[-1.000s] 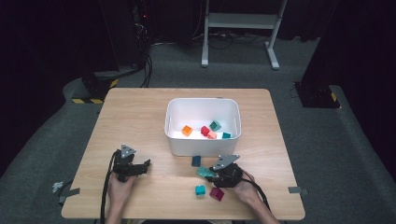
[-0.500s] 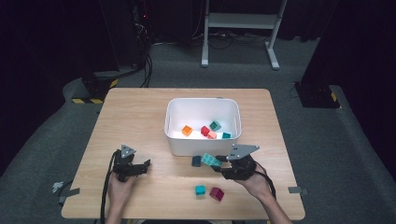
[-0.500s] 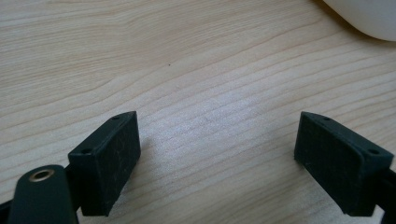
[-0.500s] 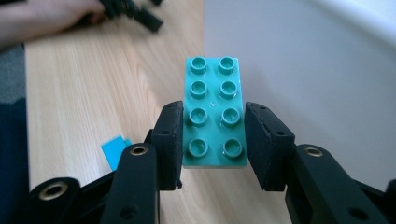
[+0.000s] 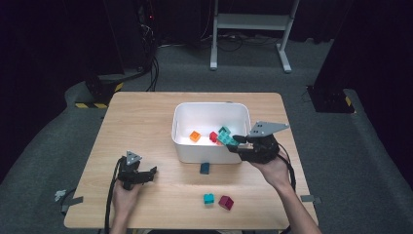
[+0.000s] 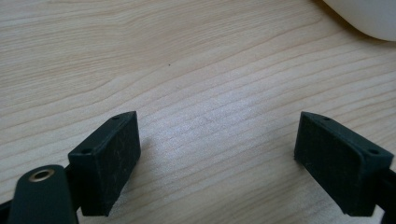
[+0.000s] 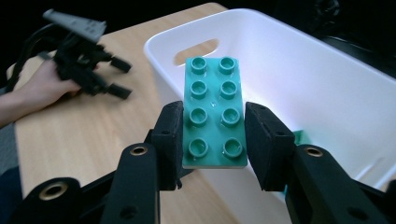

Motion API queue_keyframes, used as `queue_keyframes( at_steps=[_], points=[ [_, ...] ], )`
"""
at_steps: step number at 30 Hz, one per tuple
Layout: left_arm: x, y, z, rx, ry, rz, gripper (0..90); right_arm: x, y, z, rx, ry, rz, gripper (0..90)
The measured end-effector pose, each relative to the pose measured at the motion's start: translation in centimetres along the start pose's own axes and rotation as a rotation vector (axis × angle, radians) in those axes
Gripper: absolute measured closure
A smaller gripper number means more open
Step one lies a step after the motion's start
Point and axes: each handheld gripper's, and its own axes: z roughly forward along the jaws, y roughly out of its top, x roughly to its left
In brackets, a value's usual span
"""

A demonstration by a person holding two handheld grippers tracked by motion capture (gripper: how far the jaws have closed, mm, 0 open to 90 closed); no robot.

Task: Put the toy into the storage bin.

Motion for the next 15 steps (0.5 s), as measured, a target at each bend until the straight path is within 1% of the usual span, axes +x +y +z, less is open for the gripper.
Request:
queue_keyframes(
  at_steps=[2, 3, 7, 13, 15],
  points=[
    [0.0, 0.0, 0.0, 0.0, 0.0, 0.0, 14.4, -0.9, 0.6, 0.1, -0.003, -0.015, 0.029, 59.1],
    [0.0, 0.0, 0.0, 0.0, 0.0, 0.0, 14.4, -1.6, 1.0, 0.2, -0.002, -0.026, 0.053, 59.0],
    [0.0, 0.0, 0.0, 0.0, 0.0, 0.0, 14.5, -3.0, 1.7, 0.8, 0.017, -0.062, 0.099, 59.0],
    [0.0, 0.0, 0.0, 0.0, 0.0, 0.0, 14.4, -4.6, 1.7, 2.5, 0.061, -0.092, 0.153, 59.0],
    [0.0, 0.0, 0.0, 0.0, 0.0, 0.0, 14.4, -5.0, 1.6, 3.2, 0.083, -0.105, 0.159, 59.0]
  ],
)
